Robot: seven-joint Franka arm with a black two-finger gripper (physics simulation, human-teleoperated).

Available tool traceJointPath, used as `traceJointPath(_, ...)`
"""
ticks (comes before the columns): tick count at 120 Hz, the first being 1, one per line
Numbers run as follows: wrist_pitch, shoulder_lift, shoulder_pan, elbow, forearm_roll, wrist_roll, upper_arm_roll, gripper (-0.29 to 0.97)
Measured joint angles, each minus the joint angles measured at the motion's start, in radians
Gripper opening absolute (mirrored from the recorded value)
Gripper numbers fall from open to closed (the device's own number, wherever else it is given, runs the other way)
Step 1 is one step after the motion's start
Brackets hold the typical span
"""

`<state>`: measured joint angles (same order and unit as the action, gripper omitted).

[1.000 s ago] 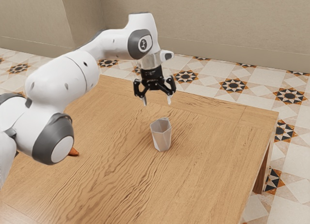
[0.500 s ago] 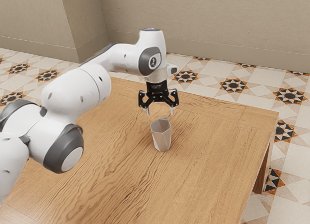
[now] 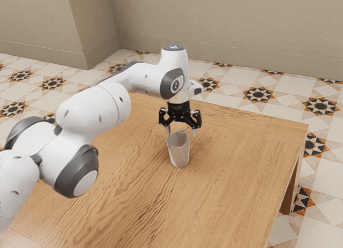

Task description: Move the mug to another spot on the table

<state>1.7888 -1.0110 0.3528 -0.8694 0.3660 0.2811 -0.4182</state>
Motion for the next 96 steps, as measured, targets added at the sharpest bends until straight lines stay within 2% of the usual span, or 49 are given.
traceJointPath(24,0.031,-0.021,0.000,-0.002,-0.001,-0.045,0.004,0.66)
traceJointPath(65,0.050,-0.022,0.000,-0.021,0.000,-0.098,0.007,0.37)
traceJointPath(96,0.054,-0.022,0.000,-0.027,0.000,-0.120,0.013,0.23)
